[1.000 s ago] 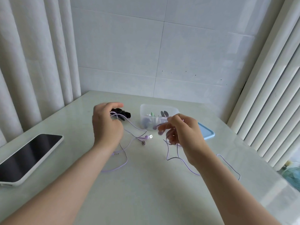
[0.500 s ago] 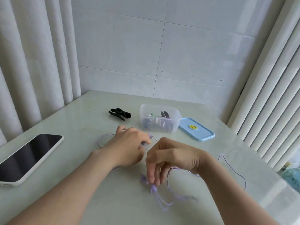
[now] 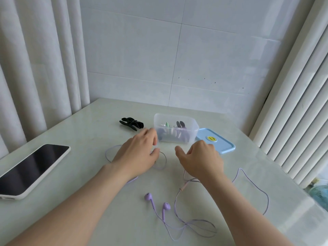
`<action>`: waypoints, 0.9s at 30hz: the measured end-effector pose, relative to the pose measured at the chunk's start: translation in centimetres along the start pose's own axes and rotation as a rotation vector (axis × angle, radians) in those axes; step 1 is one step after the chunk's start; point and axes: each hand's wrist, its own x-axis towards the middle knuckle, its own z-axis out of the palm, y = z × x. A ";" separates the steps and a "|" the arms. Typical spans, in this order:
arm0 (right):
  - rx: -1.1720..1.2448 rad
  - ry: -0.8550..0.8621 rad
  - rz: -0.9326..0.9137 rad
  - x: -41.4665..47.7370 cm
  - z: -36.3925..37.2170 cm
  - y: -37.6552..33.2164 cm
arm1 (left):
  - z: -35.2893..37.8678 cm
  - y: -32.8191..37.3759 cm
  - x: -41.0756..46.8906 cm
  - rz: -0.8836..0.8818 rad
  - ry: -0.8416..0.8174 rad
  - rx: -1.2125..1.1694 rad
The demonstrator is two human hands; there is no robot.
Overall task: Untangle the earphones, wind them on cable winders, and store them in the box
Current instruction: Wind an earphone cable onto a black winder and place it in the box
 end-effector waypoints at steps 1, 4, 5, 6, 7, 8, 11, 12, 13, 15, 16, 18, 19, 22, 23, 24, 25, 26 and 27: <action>0.011 -0.026 -0.031 0.1 0.4 -0.1 | 0.1 0.1 0.0 -0.004 0.018 -0.007; 0.165 -0.087 -0.176 0.2 1.2 -0.4 | 0.7 0.2 0.2 -0.073 0.091 -0.059; 0.219 -0.092 -0.230 0.3 1.4 -0.6 | 0.8 0.1 0.4 -0.115 0.120 -0.082; 0.273 -0.086 -0.285 0.3 1.5 -0.8 | 0.9 -0.2 0.6 -0.161 0.146 -0.091; 0.330 -0.066 -0.336 0.2 1.6 -1.1 | 0.9 -0.4 0.9 -0.208 0.165 -0.087; 0.389 -0.034 -0.376 0.1 1.7 -1.5 | 0.9 -0.8 1.3 -0.251 0.178 -0.083; 0.499 0.072 -0.416 0.0 2.1 -2.3 | 0.3 -1.6 2.4 -0.344 0.177 -0.074; 0.505 0.097 -0.415 0.1 2.3 -2.6 | 0.2 -1.8 2.8 -0.371 0.152 -0.067; 0.500 0.117 -0.410 0.2 2.5 -2.8 | 0.1 -2.0 3.3 -0.399 0.113 -0.049; 0.494 0.145 -0.401 0.4 2.9 -3.2 | 0.1 -2.3 4.3 -0.457 0.043 0.008; 0.502 0.156 -0.393 0.4 3.0 -3.3 | 0.1 -2.5 4.8 -0.474 0.020 0.034; 0.550 0.163 -0.359 0.6 3.4 -3.3 | 0.6 -3.0 6.0 -0.488 -0.014 0.073; 0.578 0.164 -0.344 0.6 3.5 -3.2 | 1.0 -3.3 6.7 -0.490 -0.024 0.097; 0.616 0.138 -0.305 0.8 3.7 -2.8 | 2.4 -4.0 7.9 -0.521 -0.053 0.157; 0.618 0.131 -0.292 1.0 3.8 -2.7 | 3.0 -4.1 8.0 -0.535 -0.058 0.167; 0.619 0.126 -0.282 1.1 3.8 -2.7 | 3.5 -4.3 8.1 -0.550 -0.054 0.179; 0.618 0.122 -0.274 1.2 3.8 -2.5 | 4.0 -4.4 8.3 -0.557 -0.035 0.195; 0.621 0.119 -0.269 1.3 3.7 -2.5 | 4.3 -4.5 8.3 -0.560 -0.001 0.211; 0.625 0.117 -0.269 1.3 3.6 -2.5 | 4.5 -4.7 8.4 -0.561 0.041 0.216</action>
